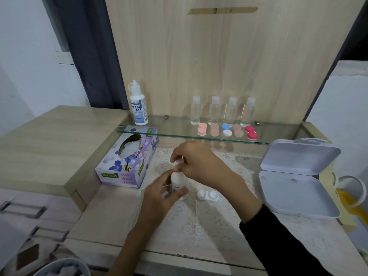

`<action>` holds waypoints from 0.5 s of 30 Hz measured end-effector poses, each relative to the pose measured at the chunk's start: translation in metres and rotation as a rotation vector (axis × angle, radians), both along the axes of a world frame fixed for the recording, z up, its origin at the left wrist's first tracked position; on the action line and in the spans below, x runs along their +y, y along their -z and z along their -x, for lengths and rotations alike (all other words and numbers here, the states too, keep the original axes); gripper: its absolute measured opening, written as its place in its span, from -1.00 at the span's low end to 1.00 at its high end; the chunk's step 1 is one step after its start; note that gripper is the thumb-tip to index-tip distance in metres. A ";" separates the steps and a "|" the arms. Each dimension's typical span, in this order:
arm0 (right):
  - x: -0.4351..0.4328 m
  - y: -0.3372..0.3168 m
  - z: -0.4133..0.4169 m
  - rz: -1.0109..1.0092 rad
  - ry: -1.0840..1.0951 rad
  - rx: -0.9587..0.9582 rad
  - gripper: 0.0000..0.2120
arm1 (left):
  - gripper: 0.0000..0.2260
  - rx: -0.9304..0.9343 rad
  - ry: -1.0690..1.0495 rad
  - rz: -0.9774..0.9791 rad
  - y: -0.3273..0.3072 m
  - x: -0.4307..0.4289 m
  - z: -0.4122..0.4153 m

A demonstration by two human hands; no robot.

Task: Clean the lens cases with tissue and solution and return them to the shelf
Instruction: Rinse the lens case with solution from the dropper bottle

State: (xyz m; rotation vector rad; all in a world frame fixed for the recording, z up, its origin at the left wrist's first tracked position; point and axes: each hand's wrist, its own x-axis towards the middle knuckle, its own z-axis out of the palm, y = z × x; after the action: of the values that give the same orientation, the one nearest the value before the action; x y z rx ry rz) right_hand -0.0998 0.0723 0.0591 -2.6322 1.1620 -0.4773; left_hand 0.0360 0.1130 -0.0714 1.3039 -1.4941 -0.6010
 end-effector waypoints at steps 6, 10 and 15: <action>-0.003 -0.016 0.004 -0.083 -0.169 0.005 -0.68 | -0.58 0.022 -0.004 0.021 -0.001 0.002 0.002; -0.007 -0.013 0.002 -0.103 -0.210 -0.094 -0.68 | -0.57 0.040 0.007 0.005 0.000 0.001 0.001; -0.016 -0.010 0.003 -0.072 -0.146 -0.377 -0.61 | -0.54 0.055 0.027 0.012 0.000 0.003 0.001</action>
State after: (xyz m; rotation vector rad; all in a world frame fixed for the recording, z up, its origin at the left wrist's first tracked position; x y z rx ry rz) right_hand -0.1032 0.0558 0.0695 -2.4022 0.8461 -0.8390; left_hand 0.0351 0.1160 -0.0712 1.2498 -1.4702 -0.6402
